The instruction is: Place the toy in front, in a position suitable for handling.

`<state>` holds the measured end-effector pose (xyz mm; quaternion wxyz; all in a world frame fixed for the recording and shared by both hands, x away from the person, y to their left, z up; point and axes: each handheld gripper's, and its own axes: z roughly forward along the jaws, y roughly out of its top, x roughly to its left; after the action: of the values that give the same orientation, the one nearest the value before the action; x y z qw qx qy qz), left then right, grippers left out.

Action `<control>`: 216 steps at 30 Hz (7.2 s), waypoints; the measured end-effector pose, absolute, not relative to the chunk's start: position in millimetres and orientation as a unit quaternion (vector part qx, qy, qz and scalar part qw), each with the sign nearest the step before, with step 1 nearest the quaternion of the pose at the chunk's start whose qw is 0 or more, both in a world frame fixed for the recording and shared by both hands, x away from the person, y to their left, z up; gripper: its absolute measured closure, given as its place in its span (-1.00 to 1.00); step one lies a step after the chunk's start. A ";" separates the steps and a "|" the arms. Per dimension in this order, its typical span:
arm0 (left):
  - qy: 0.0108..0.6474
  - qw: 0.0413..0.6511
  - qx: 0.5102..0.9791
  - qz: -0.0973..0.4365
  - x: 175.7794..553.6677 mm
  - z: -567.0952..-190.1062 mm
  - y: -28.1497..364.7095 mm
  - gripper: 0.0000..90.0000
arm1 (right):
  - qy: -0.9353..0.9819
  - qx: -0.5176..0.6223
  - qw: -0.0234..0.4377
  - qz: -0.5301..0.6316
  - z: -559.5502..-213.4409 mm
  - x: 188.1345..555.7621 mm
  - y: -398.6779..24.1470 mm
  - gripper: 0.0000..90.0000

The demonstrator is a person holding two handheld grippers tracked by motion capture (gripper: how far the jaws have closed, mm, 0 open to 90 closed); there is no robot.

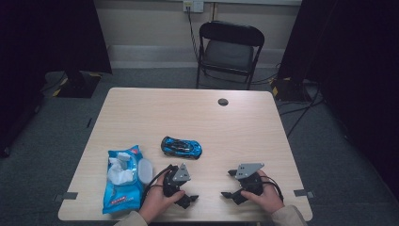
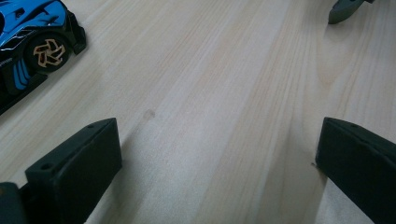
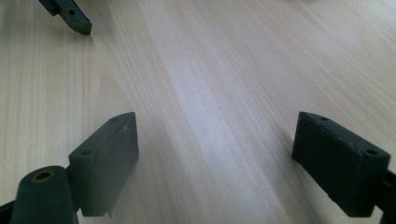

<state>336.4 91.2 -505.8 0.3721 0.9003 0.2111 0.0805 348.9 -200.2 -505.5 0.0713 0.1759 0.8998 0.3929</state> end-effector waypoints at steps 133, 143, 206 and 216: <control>0.213 0.373 0.899 0.080 336.2 -505.9 90.8 -1.00 | 0.873 0.271 0.080 0.396 -479.1 488.7 -90.0 -0.42; 0.213 0.374 0.899 0.080 336.1 -506.2 90.7 -1.00 | 0.870 0.309 0.111 0.368 -488.9 472.2 -133.1 -0.42; 0.234 0.404 0.879 0.093 322.2 -412.8 154.4 -0.65 | 0.864 0.324 0.130 0.364 -478.1 403.3 -217.5 -0.67; 0.258 0.410 0.868 0.108 309.2 -398.6 195.8 -0.65 | 0.872 0.319 0.124 0.350 -496.3 386.3 -223.6 -0.67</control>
<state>309.2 195.8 -398.6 0.4101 0.8681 0.2580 0.1078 386.3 -223.6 -496.3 0.1241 0.3192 0.8718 0.3502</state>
